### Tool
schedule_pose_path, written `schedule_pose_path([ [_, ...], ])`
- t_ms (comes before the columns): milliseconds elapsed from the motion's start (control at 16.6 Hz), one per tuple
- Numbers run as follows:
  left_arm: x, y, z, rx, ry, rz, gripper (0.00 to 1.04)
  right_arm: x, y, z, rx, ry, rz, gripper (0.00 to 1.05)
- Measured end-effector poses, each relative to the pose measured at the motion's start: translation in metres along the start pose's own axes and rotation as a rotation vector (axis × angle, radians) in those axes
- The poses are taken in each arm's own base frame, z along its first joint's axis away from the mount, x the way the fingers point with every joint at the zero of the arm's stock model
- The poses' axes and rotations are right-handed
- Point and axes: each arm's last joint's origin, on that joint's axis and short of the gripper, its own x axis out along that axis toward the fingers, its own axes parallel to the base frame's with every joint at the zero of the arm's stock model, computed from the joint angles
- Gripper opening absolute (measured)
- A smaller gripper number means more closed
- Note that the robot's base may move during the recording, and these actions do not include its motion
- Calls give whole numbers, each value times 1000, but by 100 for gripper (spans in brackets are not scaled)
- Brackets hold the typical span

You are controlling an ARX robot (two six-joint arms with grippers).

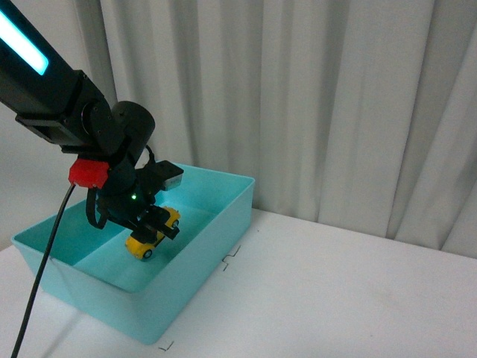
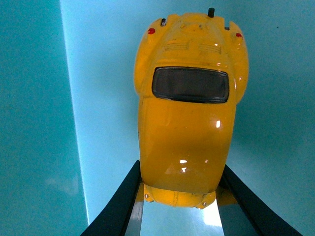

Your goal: Wind up and store yellow beetle toy

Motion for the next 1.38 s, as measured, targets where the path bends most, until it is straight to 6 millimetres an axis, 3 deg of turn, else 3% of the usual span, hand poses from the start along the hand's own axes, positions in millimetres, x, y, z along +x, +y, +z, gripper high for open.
schedule_pose_path([
  [120, 0, -1, 1, -1, 2, -30, 52, 0, 0, 0, 0, 0, 0, 98],
  [241, -3, 0, 5, -9, -15, -60, 79, 0, 0, 0, 0, 0, 0, 98],
  [361, -6, 2, 6, -28, -25, -81, 98, 0, 0, 0, 0, 0, 0, 98],
  [421, -14, 5, 9, -34, -53, -89, 99, 0, 0, 0, 0, 0, 0, 98],
  [541, -60, 21, 22, -51, -199, -69, 98, 0, 0, 0, 0, 0, 0, 98],
  [662, -125, 32, 25, -81, -381, -39, 98, 0, 0, 0, 0, 0, 0, 98],
  [782, -147, 29, 21, -159, -787, -35, 84, 0, 0, 0, 0, 0, 0, 98],
  [842, -146, 15, 5, -218, -898, -54, 75, 0, 0, 0, 0, 1, 0, 98],
  [902, -141, 2, -10, -250, -946, -75, 68, 0, 0, 0, 0, 1, 1, 98],
  [963, -134, -21, -36, -285, -1004, -97, 54, 0, 0, 0, 0, 0, 1, 98],
  [1023, -142, -33, -53, -295, -1070, -98, 41, 0, 0, 0, 0, 0, 0, 98],
  [1143, -165, -42, -71, -303, -1163, -74, 21, 0, 0, 0, 0, 0, 0, 98],
  [1263, -165, -54, -93, -318, -1136, -81, 3, 0, 0, 0, 0, 0, 0, 98],
  [1384, -161, -69, -118, -320, -1088, -99, 2, 0, 0, 0, 0, 0, 0, 98],
])
